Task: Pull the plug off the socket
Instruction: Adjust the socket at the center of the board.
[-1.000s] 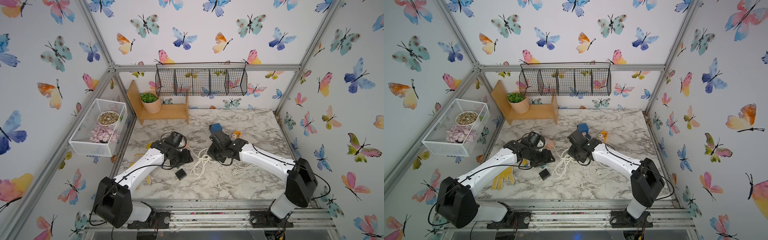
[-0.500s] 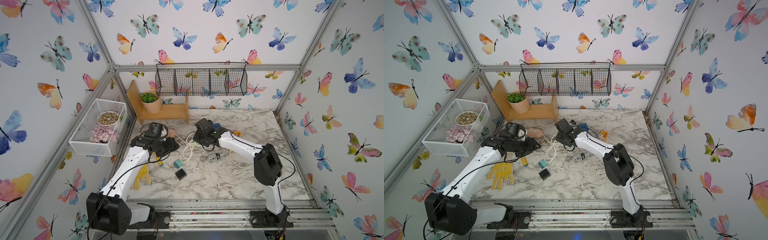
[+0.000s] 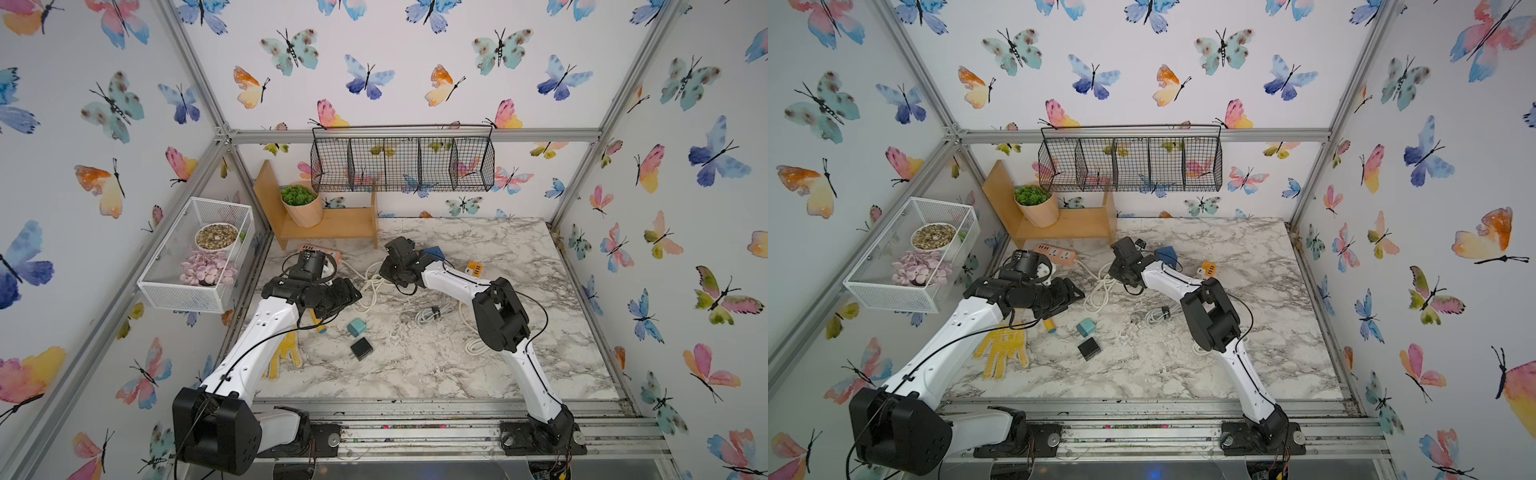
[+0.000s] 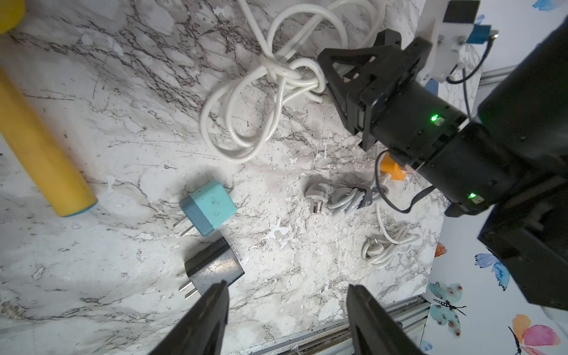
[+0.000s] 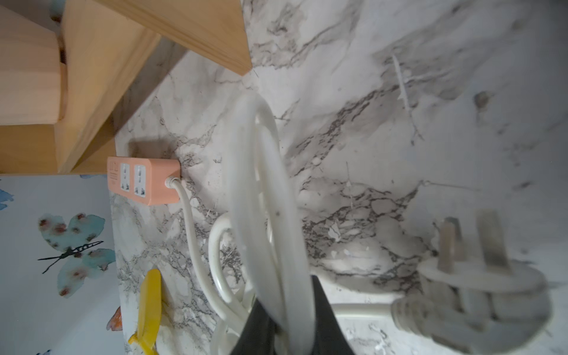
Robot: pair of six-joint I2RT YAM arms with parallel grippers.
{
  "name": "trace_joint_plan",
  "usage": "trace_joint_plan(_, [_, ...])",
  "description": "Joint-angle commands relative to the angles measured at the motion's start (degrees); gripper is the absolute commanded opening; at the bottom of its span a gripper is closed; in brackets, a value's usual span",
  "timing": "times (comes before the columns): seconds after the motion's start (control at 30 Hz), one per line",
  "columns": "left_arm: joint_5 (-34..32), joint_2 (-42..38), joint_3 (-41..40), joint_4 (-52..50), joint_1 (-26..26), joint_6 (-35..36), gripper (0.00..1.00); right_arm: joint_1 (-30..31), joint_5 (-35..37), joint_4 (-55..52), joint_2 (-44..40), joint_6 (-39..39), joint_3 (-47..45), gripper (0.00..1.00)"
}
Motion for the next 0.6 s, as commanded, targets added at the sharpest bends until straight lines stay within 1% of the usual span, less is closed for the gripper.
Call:
trace_joint_plan(0.0, [0.9, -1.3, -0.4, 1.5, 0.0, 1.1, 0.68, 0.2, -1.9, -3.1, 0.7, -0.5, 4.0, 0.32])
trace_joint_plan(0.07, [1.0, -1.1, -0.2, 1.5, -0.1, 1.4, 0.68, 0.2, -1.7, -4.8, 0.4, -0.6, 4.5, 0.42])
trace_joint_plan(0.17, [1.0, -1.1, 0.0, 1.6, -0.1, 1.7, 0.68, 0.2, -0.5, -5.2, -2.6, -1.2, 3.0, 0.56])
trace_joint_plan(0.23, [1.1, -1.0, 0.8, 1.9, -0.1, 2.1, 0.68, 0.2, 0.7, -6.1, -5.2, -2.3, 2.9, 0.61])
trace_joint_plan(0.33, [0.0, -0.3, 2.6, 1.8, -1.3, 3.7, 0.68, 0.2, 3.0, -8.6, -10.1, -5.2, 3.5, 0.65])
trace_joint_plan(0.4, [-0.8, 0.9, 3.8, 2.2, -2.8, 5.0, 0.68, 0.1, 5.5, -11.0, -13.5, -7.8, 3.8, 0.67])
trace_joint_plan(0.47, [-2.8, 2.9, 5.4, 3.3, -6.1, 7.0, 0.68, -0.1, 9.1, -14.7, -17.7, -10.9, 3.6, 0.68])
trace_joint_plan(0.57, [-6.5, 8.4, 8.4, 4.9, -13.3, 11.3, 0.67, -2.9, 10.4, -20.1, -23.2, -14.8, 0.2, 0.68])
